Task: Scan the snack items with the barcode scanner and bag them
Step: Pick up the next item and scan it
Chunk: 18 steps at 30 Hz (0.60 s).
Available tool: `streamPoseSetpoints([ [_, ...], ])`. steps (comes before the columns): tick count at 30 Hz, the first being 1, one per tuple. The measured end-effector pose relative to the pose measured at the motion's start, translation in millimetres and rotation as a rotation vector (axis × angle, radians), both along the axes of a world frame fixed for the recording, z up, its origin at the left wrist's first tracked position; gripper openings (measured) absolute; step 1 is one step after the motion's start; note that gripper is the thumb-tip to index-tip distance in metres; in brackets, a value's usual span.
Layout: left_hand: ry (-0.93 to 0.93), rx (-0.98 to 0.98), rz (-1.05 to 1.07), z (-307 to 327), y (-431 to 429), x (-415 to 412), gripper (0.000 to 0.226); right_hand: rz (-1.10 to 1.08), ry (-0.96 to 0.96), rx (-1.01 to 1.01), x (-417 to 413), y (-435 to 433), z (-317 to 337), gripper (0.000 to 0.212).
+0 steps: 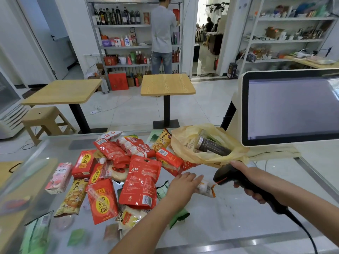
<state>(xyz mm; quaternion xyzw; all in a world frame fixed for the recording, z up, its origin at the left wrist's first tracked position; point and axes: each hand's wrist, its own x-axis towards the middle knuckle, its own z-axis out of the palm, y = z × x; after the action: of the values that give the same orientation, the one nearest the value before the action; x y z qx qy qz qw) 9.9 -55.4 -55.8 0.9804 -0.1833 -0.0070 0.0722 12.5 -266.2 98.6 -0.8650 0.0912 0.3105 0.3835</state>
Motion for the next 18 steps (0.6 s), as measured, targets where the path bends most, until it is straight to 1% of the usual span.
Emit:
streamPoseSetpoints([
  [2,0.009,0.017,0.015,-0.7,0.5,1.8,0.058,0.045,-0.011,-0.042,2.0,1.1,13.5,0.077],
  [5,-0.029,0.069,0.076,2.5,-5.1,1.4,0.069,0.099,-0.007,-0.083,4.6,2.7,34.0,0.073],
  [10,-0.037,0.137,0.226,3.9,-6.5,-2.7,0.064,0.192,0.000,-0.119,5.7,8.3,56.7,0.069],
  [13,-0.028,0.123,0.212,2.7,7.0,-2.8,0.066,0.229,0.013,-0.129,5.3,14.8,61.7,0.068],
  [18,-0.008,0.032,0.143,8.0,20.3,-4.1,0.065,0.277,0.020,-0.140,4.9,27.8,61.7,0.069],
])
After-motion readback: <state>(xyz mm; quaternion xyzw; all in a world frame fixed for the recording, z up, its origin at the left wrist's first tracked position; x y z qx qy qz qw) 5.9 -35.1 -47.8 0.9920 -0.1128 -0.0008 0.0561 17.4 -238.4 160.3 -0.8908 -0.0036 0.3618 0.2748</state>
